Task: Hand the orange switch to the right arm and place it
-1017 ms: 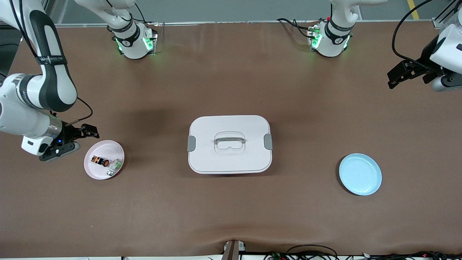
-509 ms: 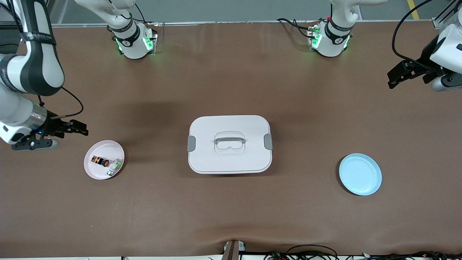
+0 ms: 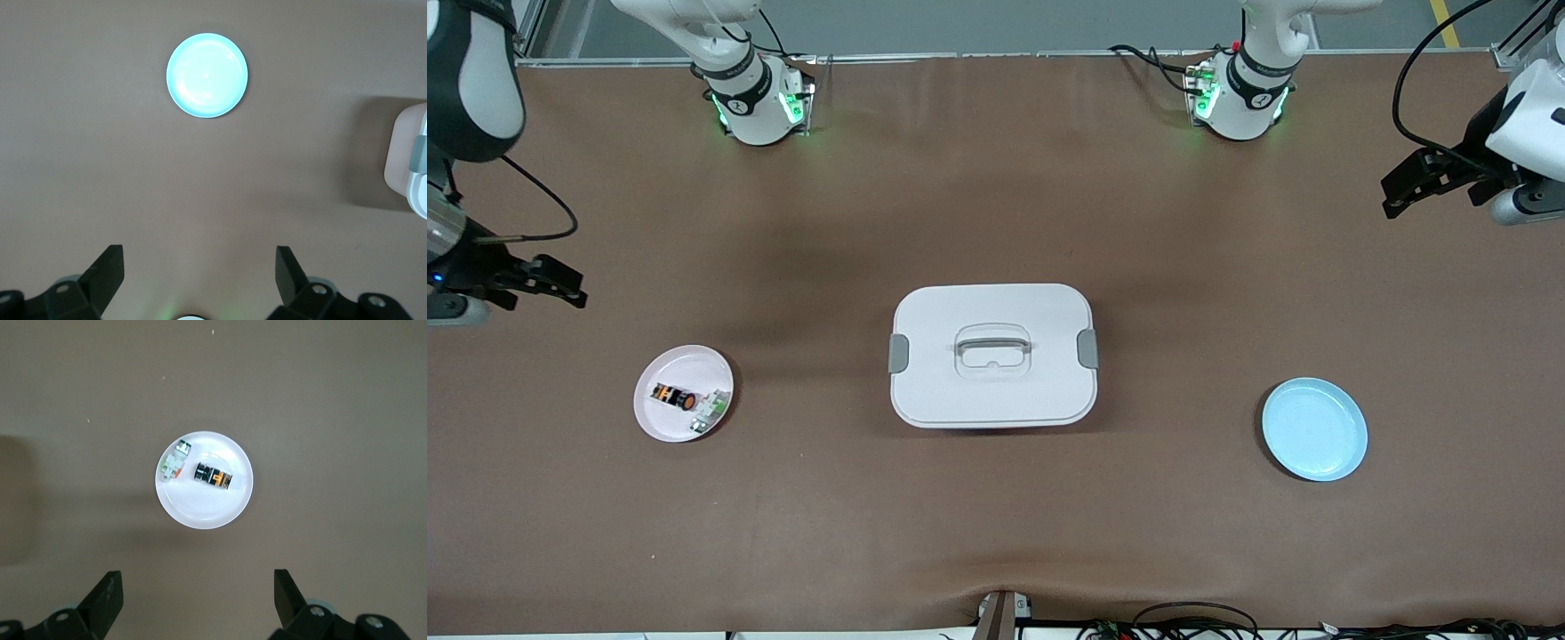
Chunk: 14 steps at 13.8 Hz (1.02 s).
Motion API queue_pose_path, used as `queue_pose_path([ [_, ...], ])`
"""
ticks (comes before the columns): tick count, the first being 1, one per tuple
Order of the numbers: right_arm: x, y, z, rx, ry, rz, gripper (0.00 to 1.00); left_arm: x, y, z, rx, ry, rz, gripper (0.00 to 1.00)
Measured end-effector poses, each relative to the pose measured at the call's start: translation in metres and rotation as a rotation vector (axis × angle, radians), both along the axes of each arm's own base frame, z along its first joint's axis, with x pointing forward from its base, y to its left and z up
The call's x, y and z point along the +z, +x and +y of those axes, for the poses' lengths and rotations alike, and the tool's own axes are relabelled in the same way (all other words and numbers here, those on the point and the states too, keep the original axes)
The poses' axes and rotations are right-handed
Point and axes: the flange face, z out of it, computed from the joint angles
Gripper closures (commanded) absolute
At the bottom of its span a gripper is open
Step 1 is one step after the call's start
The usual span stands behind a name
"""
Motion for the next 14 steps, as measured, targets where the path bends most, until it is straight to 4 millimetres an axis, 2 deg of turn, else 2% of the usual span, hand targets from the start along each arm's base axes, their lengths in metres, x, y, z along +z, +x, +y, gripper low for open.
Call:
queue_pose_path([
  [4,0.066,-0.001,0.001,-0.018,-0.001,-0.029,0.00,0.000,0.000,0.000,0.000,0.000,0.000,0.00],
  [5,0.075,-0.002,0.002,-0.033,0.000,-0.030,0.00,0.000,0.000,0.000,0.000,0.000,0.000,0.00],
  [9,0.079,-0.009,0.006,-0.060,0.008,0.019,0.00,0.000,0.000,0.000,0.000,0.000,0.000,0.00],
  [14,0.113,-0.042,0.008,-0.067,0.011,0.025,0.00,0.000,0.000,0.000,0.000,0.000,0.001,0.00],
])
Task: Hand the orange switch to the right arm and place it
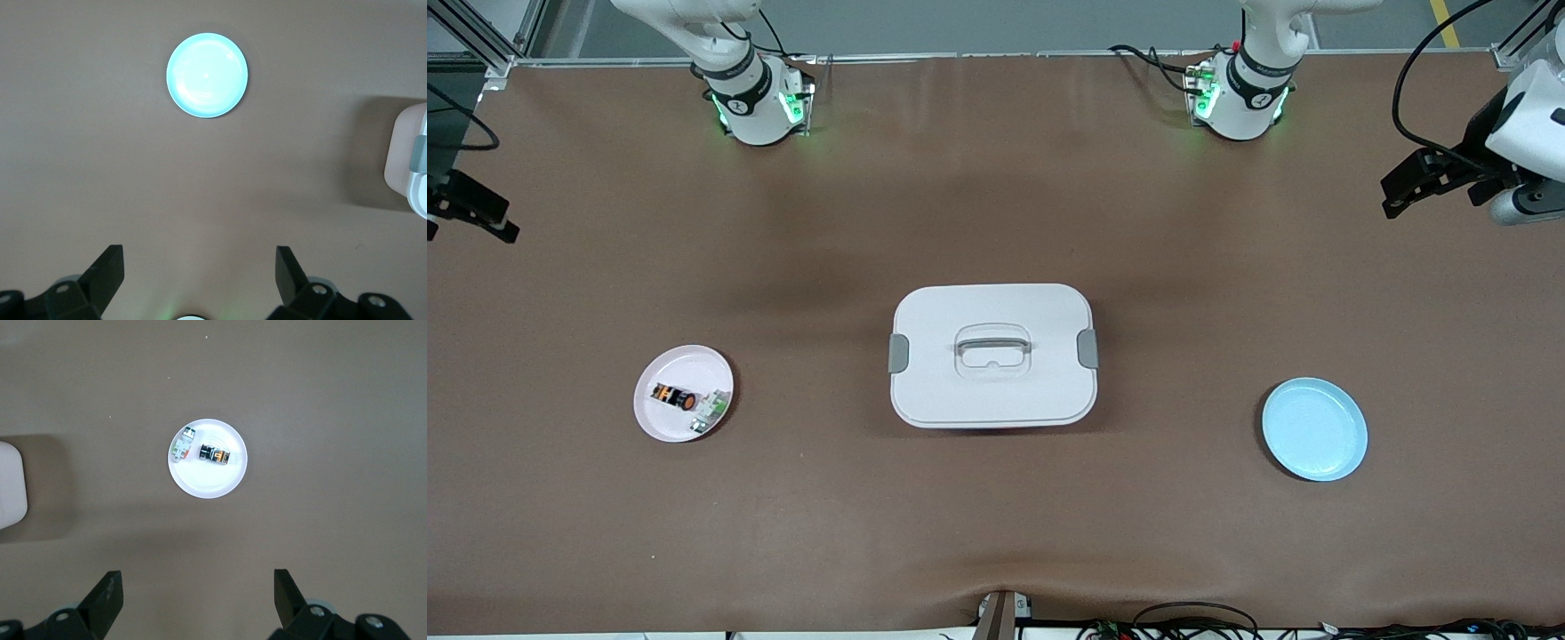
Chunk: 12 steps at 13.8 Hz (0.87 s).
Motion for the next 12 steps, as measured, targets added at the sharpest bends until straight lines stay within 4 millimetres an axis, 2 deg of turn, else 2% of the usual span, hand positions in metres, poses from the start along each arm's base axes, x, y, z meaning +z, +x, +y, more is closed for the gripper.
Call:
queue_pose_path([
  [5,0.008,-0.031,0.003,0.000,0.001,-0.022,0.00,0.000,0.000,0.000,0.000,0.000,0.000,0.00],
  [12,0.004,-0.031,0.000,-0.006,0.002,-0.019,0.00,0.000,0.000,0.000,0.000,0.000,0.000,0.00],
])
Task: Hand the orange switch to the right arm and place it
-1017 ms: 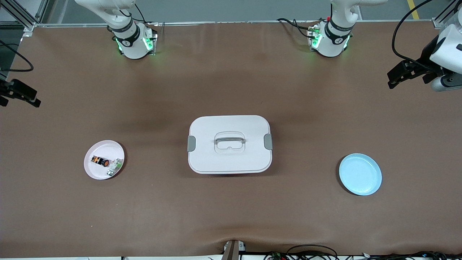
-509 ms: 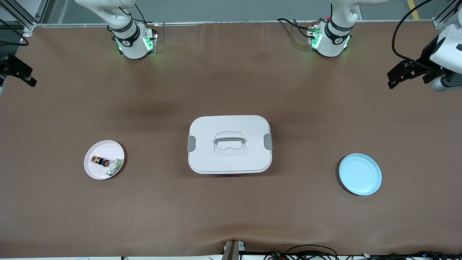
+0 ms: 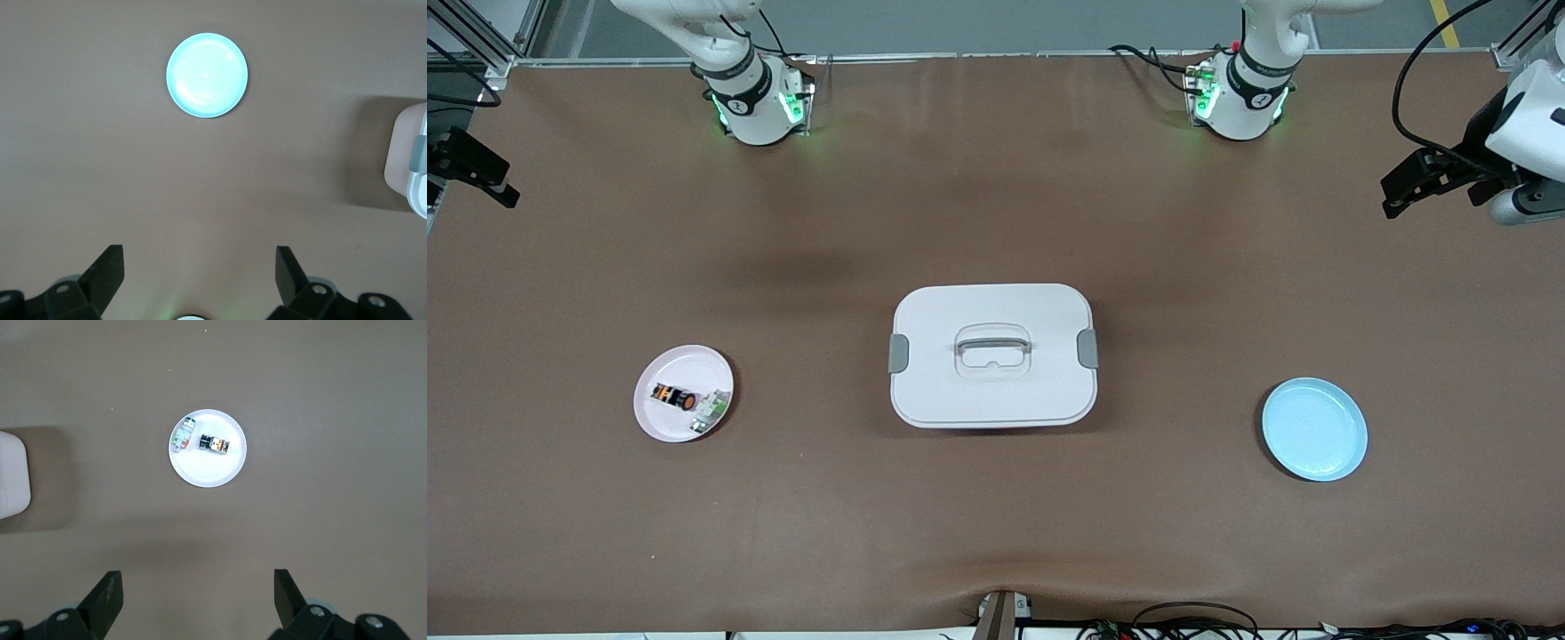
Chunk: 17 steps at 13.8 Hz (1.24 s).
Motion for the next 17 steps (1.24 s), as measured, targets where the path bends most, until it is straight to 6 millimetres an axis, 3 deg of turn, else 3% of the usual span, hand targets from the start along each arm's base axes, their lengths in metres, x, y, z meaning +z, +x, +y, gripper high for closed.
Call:
queue_pose_path([
  [17,-0.0005,-0.0009,0.0007,0.000,0.003,0.024,0.00,0.0011,-0.0001,-0.0012,-0.002,0.000,-0.002,0.00],
])
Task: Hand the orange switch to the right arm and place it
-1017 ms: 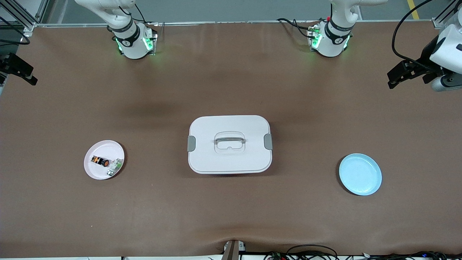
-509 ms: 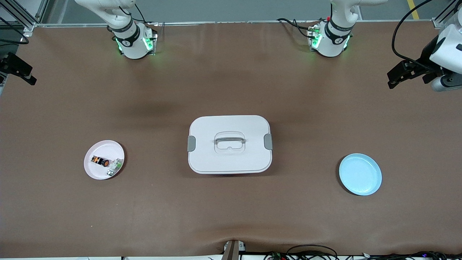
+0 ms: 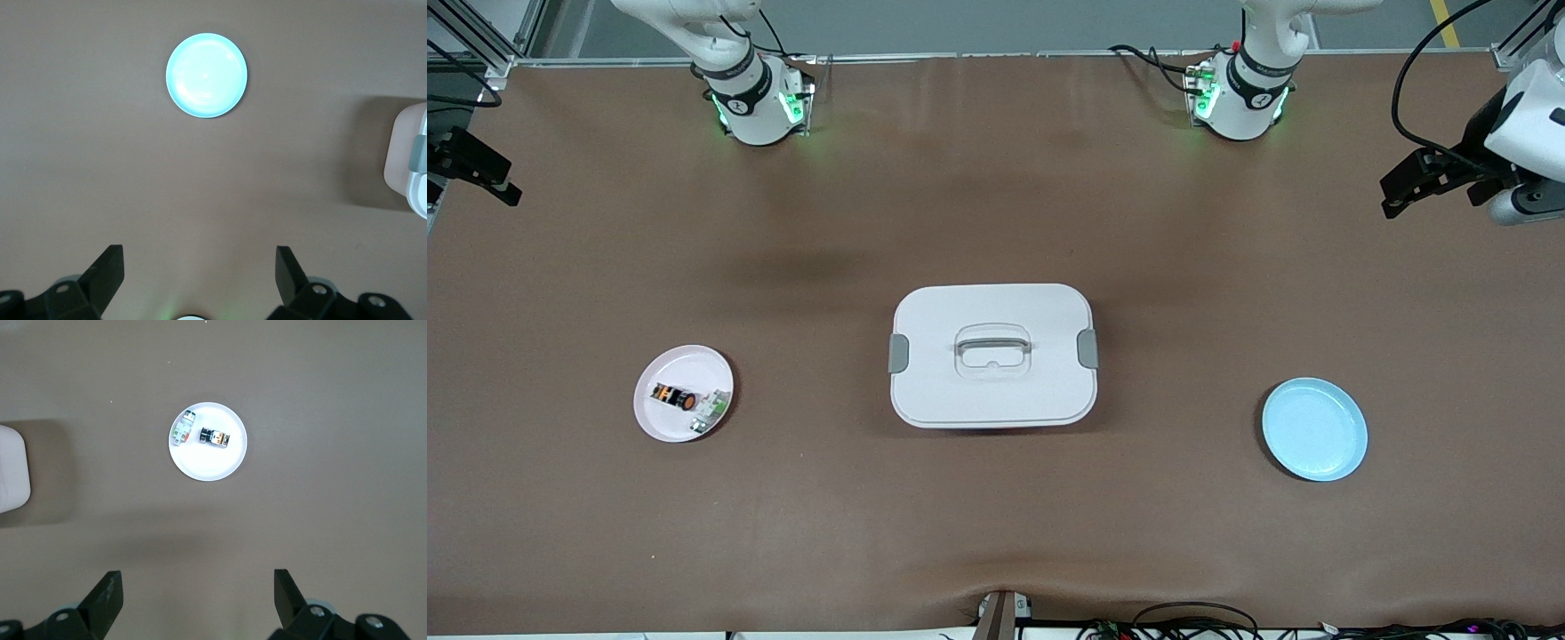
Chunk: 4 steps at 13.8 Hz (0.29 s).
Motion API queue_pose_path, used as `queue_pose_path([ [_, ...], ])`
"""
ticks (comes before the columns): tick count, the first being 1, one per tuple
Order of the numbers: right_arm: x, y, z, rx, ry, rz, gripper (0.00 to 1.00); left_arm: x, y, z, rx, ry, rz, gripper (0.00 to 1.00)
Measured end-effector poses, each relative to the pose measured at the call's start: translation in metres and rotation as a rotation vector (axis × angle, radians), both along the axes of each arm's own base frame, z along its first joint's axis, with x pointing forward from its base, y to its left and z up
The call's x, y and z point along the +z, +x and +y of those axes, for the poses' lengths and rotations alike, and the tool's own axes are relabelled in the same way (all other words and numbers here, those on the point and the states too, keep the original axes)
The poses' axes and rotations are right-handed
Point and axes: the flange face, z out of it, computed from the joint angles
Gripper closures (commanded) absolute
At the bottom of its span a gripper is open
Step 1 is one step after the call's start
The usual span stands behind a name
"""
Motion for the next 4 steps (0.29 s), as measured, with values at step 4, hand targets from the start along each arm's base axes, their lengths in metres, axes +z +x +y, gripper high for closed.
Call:
queue_pose_path([
  [4,-0.0003,0.0000,-0.0002,0.003,0.005,0.001,0.00,0.0071,-0.0001,-0.0021,-0.003,-0.012,-0.015,0.00],
])
